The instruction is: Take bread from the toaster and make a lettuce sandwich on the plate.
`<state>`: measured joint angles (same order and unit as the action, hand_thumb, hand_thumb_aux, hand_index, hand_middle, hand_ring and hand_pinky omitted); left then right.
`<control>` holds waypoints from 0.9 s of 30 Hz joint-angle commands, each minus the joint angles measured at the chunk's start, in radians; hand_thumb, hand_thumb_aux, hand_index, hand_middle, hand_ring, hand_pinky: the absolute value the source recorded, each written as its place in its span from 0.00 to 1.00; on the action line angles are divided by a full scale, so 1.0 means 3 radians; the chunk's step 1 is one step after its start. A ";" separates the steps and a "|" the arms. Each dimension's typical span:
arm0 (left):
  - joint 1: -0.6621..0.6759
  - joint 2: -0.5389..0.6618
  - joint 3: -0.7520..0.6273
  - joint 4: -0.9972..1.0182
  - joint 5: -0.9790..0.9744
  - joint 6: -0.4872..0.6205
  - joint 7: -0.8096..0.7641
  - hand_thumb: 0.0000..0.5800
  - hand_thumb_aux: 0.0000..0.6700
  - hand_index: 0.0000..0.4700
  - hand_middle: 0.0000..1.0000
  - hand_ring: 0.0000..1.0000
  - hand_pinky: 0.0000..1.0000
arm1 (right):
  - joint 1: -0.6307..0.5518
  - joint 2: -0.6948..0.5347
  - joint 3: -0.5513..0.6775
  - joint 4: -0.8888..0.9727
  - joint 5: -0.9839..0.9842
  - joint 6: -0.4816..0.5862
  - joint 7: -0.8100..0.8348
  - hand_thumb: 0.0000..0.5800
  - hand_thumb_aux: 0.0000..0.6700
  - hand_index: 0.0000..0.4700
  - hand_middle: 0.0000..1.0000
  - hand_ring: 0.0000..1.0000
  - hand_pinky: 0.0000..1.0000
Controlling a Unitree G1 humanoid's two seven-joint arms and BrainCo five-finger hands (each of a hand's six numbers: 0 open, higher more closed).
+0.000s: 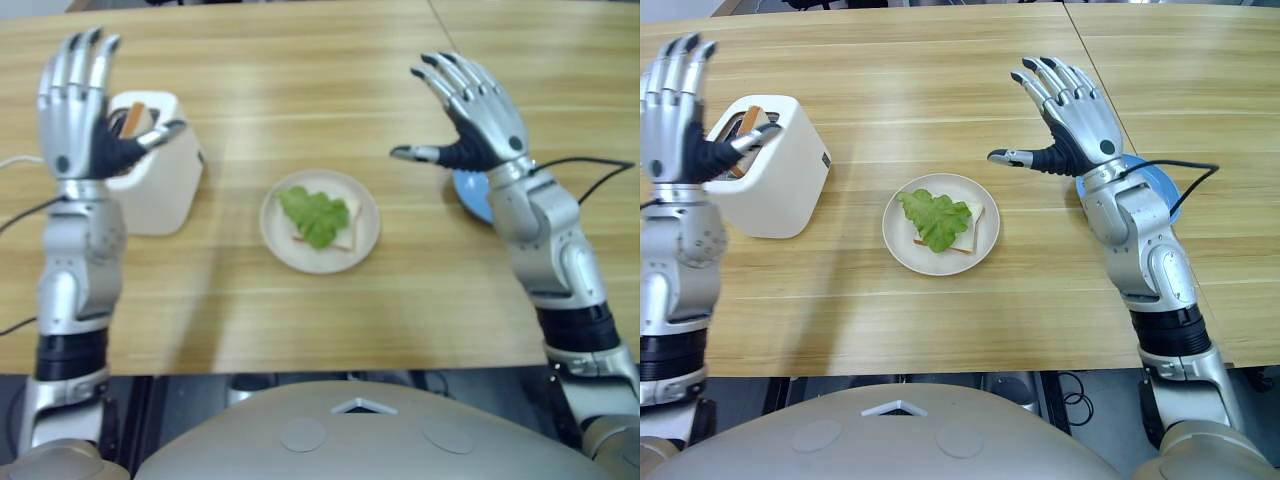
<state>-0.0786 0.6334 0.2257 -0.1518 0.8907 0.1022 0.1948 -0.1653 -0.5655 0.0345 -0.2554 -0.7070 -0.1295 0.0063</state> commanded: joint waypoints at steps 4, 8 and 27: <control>-0.0002 0.0093 -0.0202 0.0716 0.0056 0.0432 -0.0299 0.00 0.00 0.00 0.00 0.00 0.00 | 0.0126 0.0000 -0.0071 0.0241 0.0135 -0.0110 -0.0081 0.00 0.00 0.00 0.00 0.00 0.00; -0.0113 0.0022 -0.0383 0.1065 -0.0130 0.0416 -0.0388 0.00 0.00 0.00 0.00 0.00 0.00 | 0.0144 -0.0038 -0.0106 0.0301 0.0140 -0.0137 -0.0104 0.00 0.00 0.00 0.00 0.00 0.00; -0.0115 -0.0020 -0.0241 0.0786 -0.0738 0.0025 0.0149 1.00 1.00 0.98 1.00 1.00 1.00 | 0.0156 -0.0039 -0.0098 0.0435 0.0064 -0.0174 -0.0141 0.00 0.00 0.00 0.00 0.00 0.00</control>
<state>-0.1271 0.6358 0.1266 0.1247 0.6891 0.1243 0.2146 -0.1217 -0.5708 0.0030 -0.1310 -0.6801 -0.1810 -0.0346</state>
